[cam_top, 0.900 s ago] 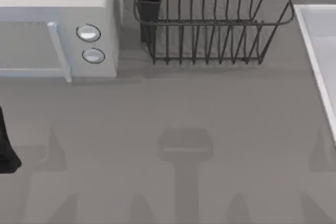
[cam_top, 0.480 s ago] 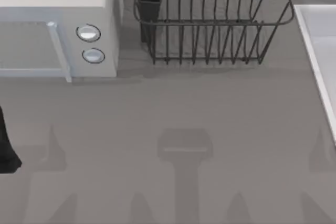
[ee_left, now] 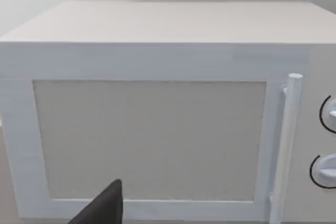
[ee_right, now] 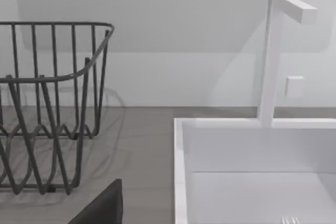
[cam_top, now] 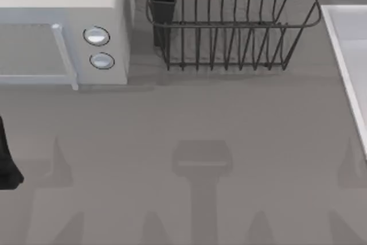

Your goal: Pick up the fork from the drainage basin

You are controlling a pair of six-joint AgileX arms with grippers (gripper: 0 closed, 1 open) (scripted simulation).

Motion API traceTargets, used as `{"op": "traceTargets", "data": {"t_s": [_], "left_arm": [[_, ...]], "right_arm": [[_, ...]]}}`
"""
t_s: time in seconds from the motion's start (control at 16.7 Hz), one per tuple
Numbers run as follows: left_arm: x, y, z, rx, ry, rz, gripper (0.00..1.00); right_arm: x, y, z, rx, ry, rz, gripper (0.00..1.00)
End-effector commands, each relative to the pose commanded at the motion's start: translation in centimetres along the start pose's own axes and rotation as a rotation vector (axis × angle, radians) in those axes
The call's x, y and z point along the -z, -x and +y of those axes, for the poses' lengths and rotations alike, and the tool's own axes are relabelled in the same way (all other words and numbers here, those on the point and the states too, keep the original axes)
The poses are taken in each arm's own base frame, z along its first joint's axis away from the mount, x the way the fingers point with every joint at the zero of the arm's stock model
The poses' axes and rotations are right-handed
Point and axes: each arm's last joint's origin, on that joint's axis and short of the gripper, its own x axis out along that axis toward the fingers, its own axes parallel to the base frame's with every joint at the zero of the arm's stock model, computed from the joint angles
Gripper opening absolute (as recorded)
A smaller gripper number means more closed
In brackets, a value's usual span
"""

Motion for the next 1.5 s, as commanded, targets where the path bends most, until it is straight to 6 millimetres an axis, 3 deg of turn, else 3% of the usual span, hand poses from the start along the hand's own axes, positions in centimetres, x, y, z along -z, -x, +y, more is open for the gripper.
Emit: {"op": "traceTargets", "data": {"t_s": [0.6, 0.78, 0.96, 1.2, 1.5], "left_arm": [[0.0, 0.0, 0.0, 0.0, 0.0, 0.0, 1.0], [0.0, 0.0, 0.0, 0.0, 0.0, 0.0, 1.0], [0.0, 0.0, 0.0, 0.0, 0.0, 0.0, 1.0], [0.0, 0.0, 0.0, 0.0, 0.0, 0.0, 1.0], [0.0, 0.0, 0.0, 0.0, 0.0, 0.0, 1.0]], "right_arm": [[-0.2, 0.0, 0.0, 0.001, 0.001, 0.006, 1.0], [-1.7, -0.2, -0.1, 0.012, 0.012, 0.062, 1.0], [-4.5, -1.0, -0.3, 0.03, 0.031, 0.172, 1.0], [-9.1, -4.1, -0.9, 0.057, 0.059, 0.381, 1.0], [-13.3, -12.2, -2.6, 0.079, 0.082, 0.705, 1.0]]}}
